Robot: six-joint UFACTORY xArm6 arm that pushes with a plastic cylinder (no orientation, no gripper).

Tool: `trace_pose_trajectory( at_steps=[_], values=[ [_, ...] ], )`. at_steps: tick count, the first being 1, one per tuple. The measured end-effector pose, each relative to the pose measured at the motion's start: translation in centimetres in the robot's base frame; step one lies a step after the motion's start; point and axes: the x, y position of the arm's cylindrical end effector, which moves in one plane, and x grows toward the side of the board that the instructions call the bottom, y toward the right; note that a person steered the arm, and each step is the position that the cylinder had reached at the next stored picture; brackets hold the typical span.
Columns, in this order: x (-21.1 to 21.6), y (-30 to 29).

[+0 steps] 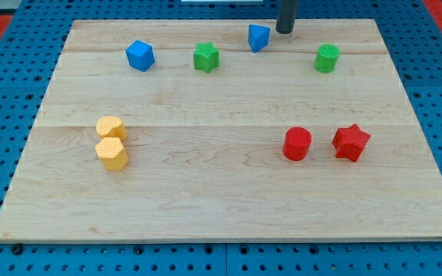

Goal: Slide the triangle to the top of the green star

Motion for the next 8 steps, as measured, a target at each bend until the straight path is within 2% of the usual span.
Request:
trace_pose_trajectory(
  at_steps=[3, 4, 6, 8],
  values=[
    [2.6, -1.0],
    [2.5, -1.3],
    [0.5, -5.7],
    [0.1, -5.7]
  ],
)
